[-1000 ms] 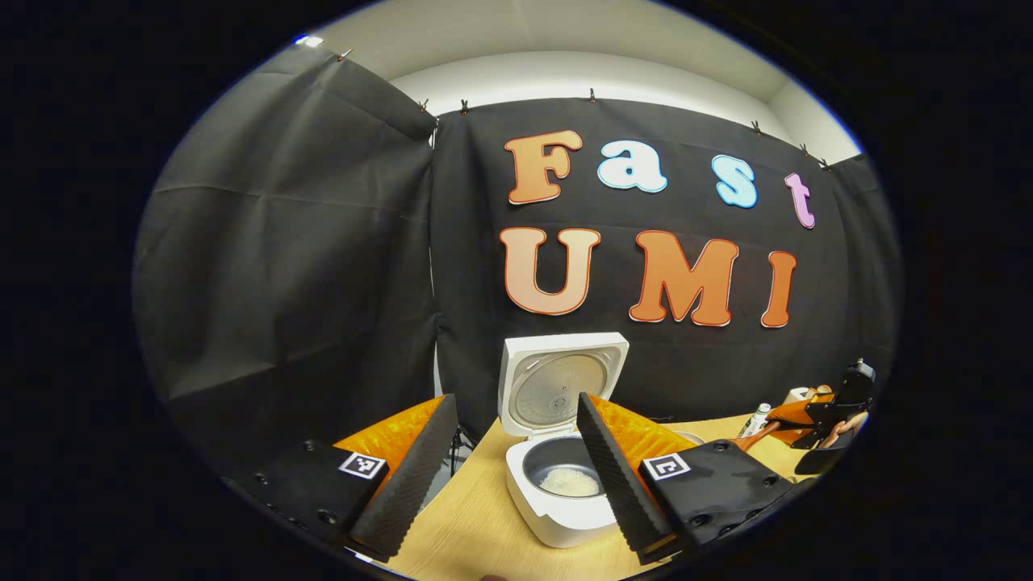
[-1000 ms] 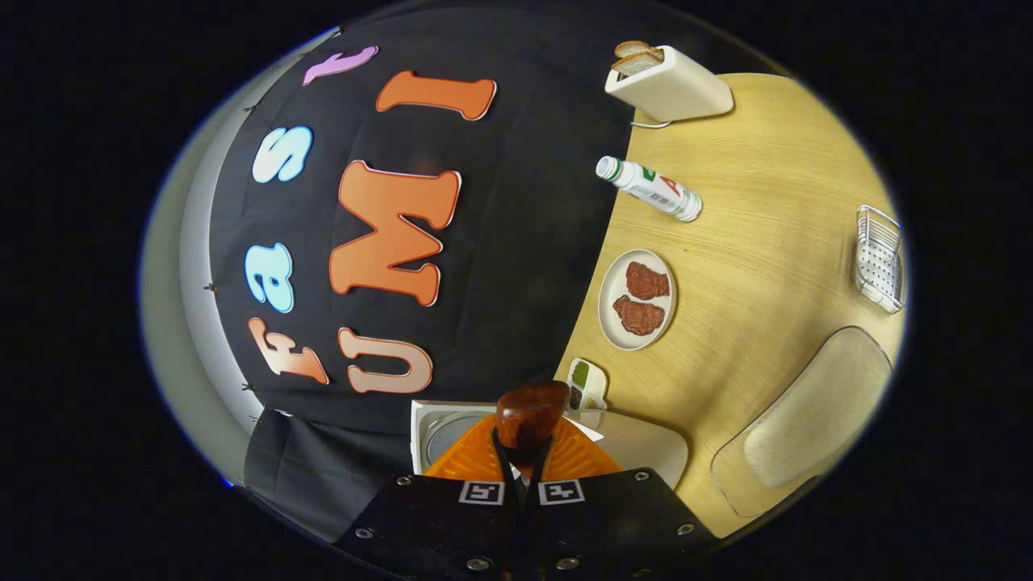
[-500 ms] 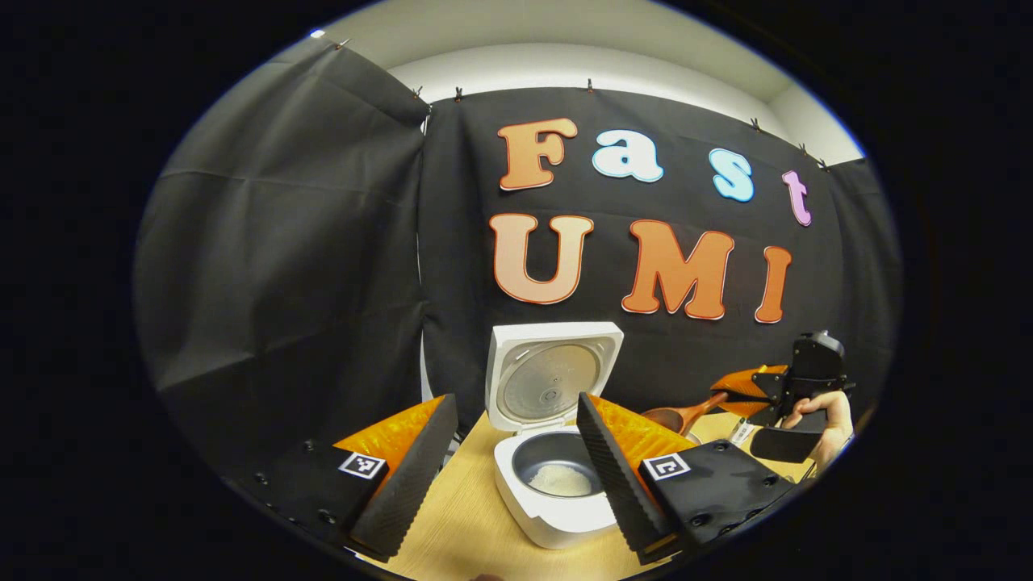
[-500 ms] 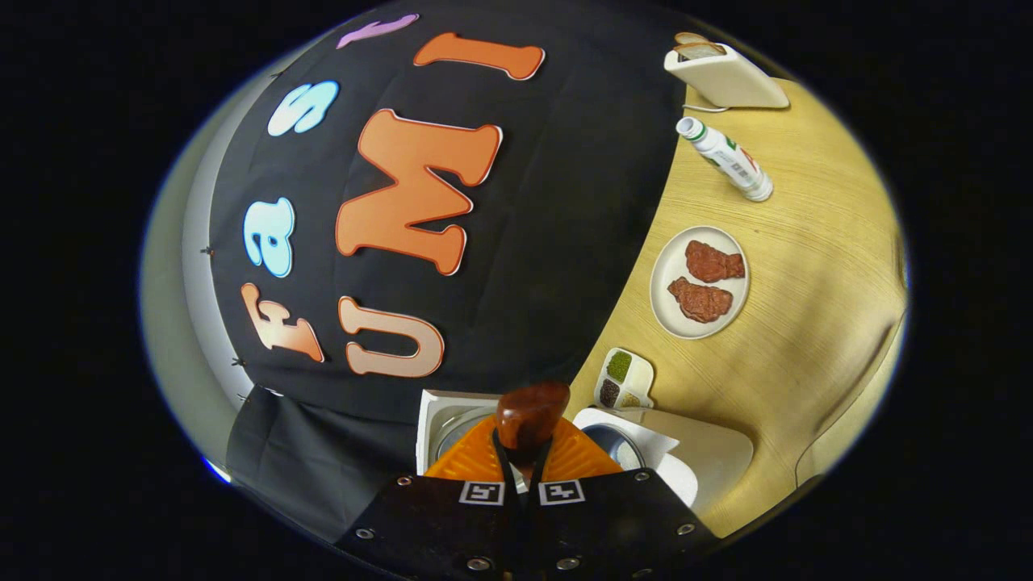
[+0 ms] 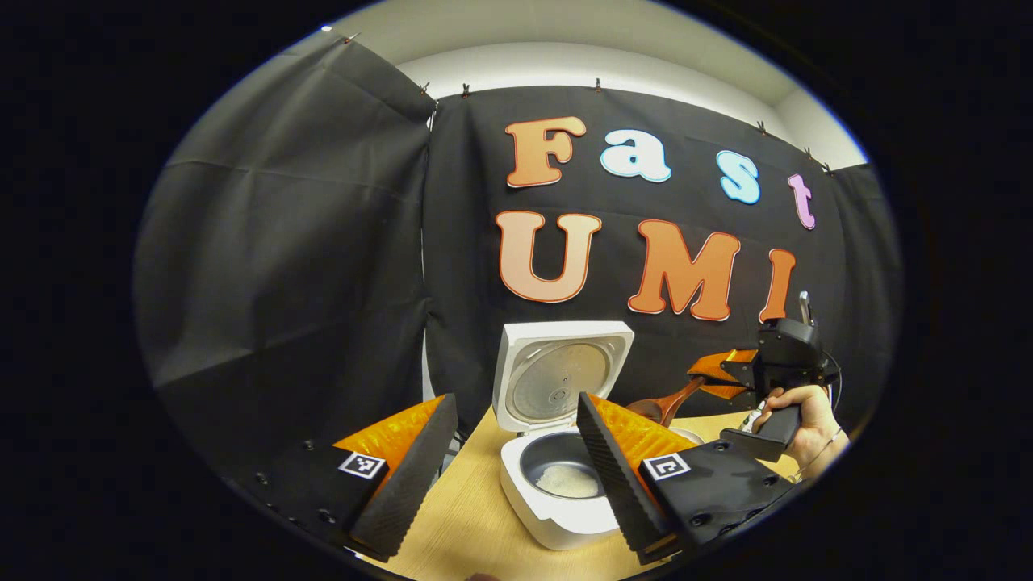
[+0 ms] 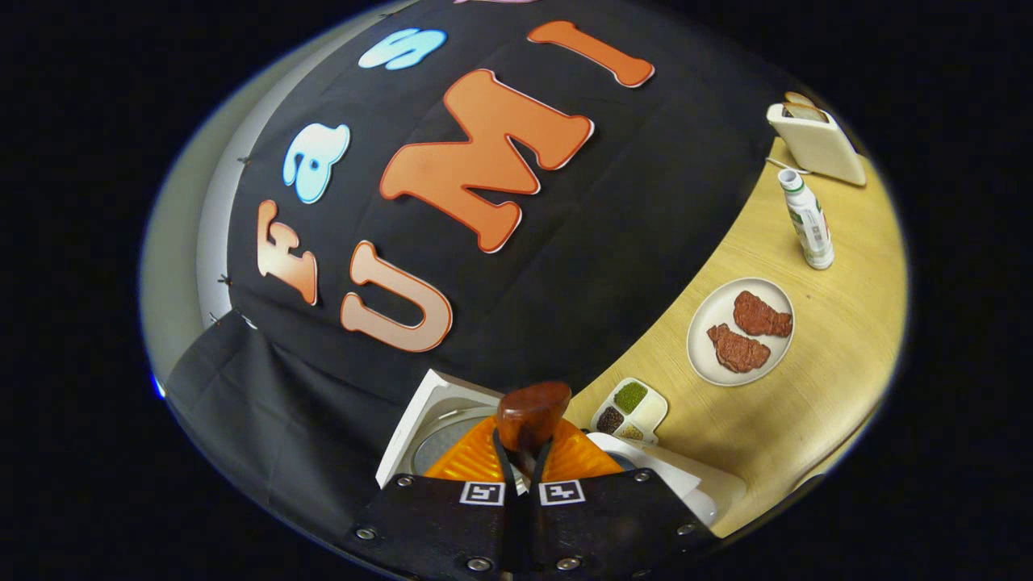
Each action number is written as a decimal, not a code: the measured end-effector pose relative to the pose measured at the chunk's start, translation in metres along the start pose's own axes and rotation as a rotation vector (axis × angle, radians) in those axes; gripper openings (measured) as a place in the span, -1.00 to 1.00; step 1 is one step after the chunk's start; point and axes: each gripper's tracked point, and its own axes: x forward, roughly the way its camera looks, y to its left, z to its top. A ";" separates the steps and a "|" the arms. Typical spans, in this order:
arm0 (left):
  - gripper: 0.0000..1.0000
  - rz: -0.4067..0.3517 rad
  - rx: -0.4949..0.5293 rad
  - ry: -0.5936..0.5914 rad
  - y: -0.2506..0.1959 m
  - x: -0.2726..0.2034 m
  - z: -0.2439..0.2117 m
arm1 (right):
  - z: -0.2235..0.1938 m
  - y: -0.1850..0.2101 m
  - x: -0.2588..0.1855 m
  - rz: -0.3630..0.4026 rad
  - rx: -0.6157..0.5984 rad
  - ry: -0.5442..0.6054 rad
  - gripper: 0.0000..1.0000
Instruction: Close the left gripper, press the button to open the rice cooker; take a wooden spoon from the chopstick holder with the right hand, scoop a spoonful of rice and pour it into the rice cooker, then put the wooden spoon back into the chopstick holder.
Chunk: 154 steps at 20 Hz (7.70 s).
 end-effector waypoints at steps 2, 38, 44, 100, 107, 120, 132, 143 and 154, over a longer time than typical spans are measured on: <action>1.00 -0.010 -0.002 -0.005 -0.002 0.000 0.001 | 0.000 0.007 0.001 0.003 -0.085 -0.019 -0.97; 1.00 -0.089 0.065 -0.012 -0.034 -0.007 -0.011 | -0.008 0.098 -0.034 0.182 -0.772 -0.164 -0.97; 0.98 -0.078 0.070 -0.007 -0.030 -0.007 -0.015 | -0.023 0.114 -0.037 0.232 -0.861 -0.149 -0.97; 1.00 -0.006 0.052 -0.021 -0.083 -0.027 -0.010 | 0.082 -0.349 -0.270 -0.374 -0.456 -0.155 -0.96; 1.00 0.002 0.055 -0.012 -0.084 -0.012 -0.001 | 0.072 -0.375 -0.268 -0.361 -0.361 -0.146 -0.94; 1.00 -0.033 0.067 -0.102 -0.107 0.084 0.076 | 0.082 -0.397 -0.296 -0.571 -0.482 -0.122 0.89; 0.99 0.014 0.070 -0.056 -0.101 0.241 0.106 | 0.100 -0.397 -0.326 -0.720 -0.550 -0.147 0.92; 1.00 0.042 0.042 0.127 -0.087 0.307 0.040 | 0.104 -0.389 -0.339 -0.746 -0.557 -0.157 0.92; 1.00 0.000 0.007 0.162 -0.098 0.247 0.014 | 0.138 -0.340 -0.347 -0.630 -0.573 -0.238 0.91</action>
